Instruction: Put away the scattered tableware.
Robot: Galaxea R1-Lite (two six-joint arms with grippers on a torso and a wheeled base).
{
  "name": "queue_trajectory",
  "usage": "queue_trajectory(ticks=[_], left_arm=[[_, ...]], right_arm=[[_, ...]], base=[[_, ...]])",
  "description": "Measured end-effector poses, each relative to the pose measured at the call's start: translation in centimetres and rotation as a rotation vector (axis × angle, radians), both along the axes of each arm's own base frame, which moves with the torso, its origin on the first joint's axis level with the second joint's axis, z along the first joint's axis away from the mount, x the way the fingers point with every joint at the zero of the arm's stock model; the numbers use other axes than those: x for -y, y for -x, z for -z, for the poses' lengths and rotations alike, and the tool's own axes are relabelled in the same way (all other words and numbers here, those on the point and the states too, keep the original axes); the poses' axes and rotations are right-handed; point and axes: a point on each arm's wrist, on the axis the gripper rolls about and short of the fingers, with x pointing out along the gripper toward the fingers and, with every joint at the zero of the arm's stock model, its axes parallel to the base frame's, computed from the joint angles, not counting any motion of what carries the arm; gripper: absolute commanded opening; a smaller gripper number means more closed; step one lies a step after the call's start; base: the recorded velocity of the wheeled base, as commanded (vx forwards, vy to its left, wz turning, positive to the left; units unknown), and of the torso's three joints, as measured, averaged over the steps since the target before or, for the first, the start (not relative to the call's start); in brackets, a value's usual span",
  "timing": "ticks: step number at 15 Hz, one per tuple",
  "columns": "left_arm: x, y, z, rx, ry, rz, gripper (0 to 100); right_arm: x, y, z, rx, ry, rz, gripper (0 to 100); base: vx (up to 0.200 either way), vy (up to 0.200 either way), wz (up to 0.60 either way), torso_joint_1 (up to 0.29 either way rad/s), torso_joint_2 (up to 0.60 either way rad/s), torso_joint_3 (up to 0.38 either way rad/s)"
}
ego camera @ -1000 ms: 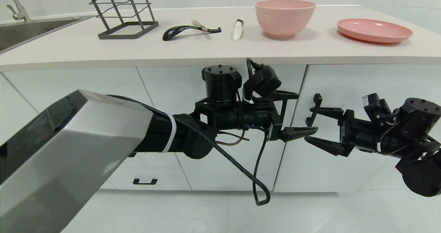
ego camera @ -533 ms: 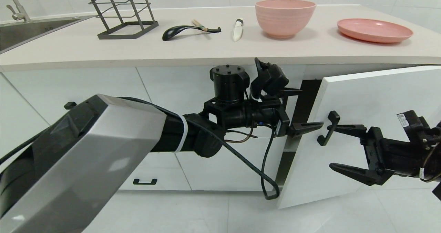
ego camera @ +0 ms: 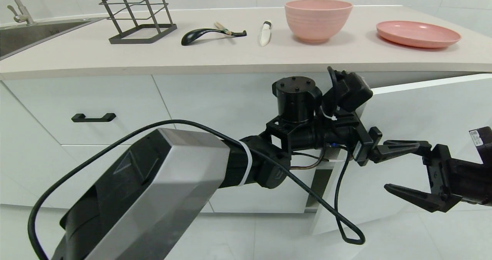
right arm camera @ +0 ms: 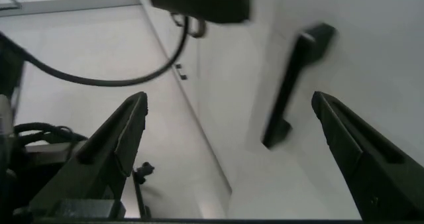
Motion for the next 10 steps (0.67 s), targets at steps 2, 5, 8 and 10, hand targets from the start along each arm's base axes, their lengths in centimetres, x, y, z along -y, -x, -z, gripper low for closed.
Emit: queue_trajectory(ticks=[2,5,8,10], left_arm=[[0.5,0.4,0.2,-0.006,-0.001,0.013,100],[0.6,0.4,0.3,-0.009,0.009,-0.029,100],[0.7,0.3,0.3,-0.018,0.018,-0.109,100],[0.7,0.1,0.5,-0.030,0.042,-0.199,100]], right_arm=[[1.6,-0.2,0.5,-0.015,0.001,0.070,100],[2.8,0.5,1.1,-0.025,0.009,0.190,100],[2.5,3.9,1.1,-0.043,0.012,0.254,100],[1.9,6.7,0.1,0.010,0.016,0.278,100]], base=[[0.000,0.000,0.00,0.000,0.00,0.000],[0.000,0.000,0.00,0.000,0.00,0.000],[0.000,0.000,0.00,0.000,0.00,0.000],[0.000,0.000,0.00,0.000,0.00,0.000]])
